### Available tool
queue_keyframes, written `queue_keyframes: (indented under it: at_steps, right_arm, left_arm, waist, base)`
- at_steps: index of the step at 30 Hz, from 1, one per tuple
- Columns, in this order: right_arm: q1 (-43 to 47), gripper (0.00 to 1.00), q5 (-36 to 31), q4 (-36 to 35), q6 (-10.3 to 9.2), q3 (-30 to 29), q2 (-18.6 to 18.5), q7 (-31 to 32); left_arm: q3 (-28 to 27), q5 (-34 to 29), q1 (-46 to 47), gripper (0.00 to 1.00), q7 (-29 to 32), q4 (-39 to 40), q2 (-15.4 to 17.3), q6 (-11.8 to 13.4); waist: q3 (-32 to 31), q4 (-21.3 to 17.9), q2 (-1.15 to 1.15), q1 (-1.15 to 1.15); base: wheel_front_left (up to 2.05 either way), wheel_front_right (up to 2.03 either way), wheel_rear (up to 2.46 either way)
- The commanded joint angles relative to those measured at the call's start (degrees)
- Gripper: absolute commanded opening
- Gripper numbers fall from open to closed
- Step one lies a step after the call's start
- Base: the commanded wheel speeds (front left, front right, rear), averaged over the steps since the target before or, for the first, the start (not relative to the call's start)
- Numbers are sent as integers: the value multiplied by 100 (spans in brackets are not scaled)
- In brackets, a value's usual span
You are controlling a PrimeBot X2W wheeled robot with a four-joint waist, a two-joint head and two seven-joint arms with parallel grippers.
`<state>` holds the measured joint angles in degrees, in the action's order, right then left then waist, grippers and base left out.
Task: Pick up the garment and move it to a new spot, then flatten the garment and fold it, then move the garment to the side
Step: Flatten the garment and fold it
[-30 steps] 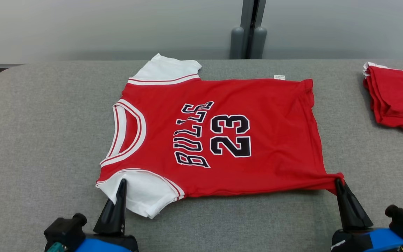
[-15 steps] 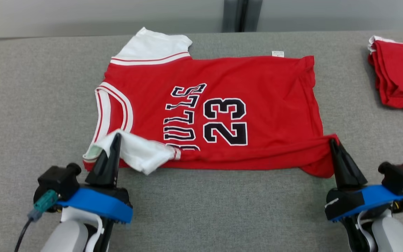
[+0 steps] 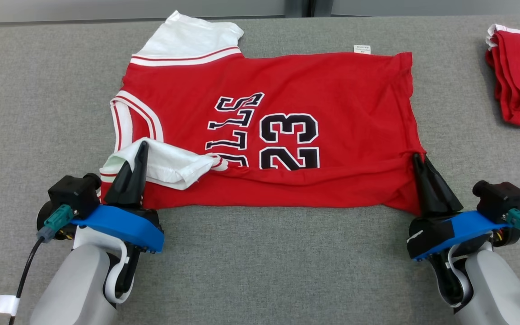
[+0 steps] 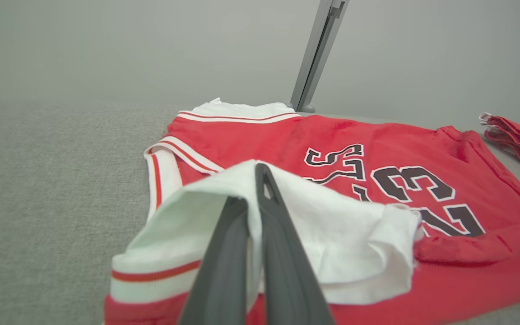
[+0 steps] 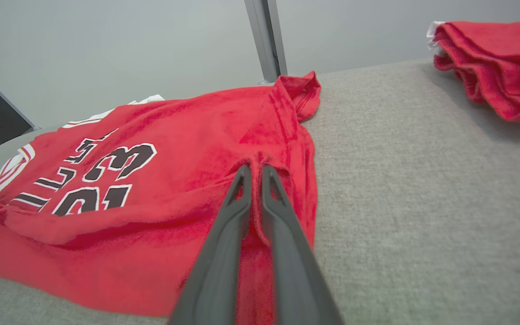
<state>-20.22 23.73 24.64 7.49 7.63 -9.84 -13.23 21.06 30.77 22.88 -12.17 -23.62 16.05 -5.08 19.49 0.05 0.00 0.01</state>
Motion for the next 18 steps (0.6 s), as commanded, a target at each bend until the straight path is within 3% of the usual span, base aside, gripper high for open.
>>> queue_keyframes:
  at_steps: [1,2,3,18]
  right_arm:
    - [-84,100,-31,16,1,23,-49,-56]
    - [-78,100,-71,36,1,27,-82,-68]
    - [-42,100,-96,50,1,17,-105,-102]
    - [931,100,-400,-110,1,-227,-162,-118]
  left_arm:
    - [-7,-34,120,50,-56,-54,-3,-5]
    - [-2,-58,138,92,-93,-123,-31,-6]
    - [-24,-73,151,100,-150,-175,-61,19]
    - [-519,-140,-923,100,-305,-141,-96,132]
  waist:
    - [-1,2,0,-1]
    - [-7,7,0,-1]
    - [-24,18,0,-1]
    - [-478,152,0,-1]
  base:
    - [0,0,0]
    - [0,0,0]
    - [0,0,0]
    - [0,0,0]
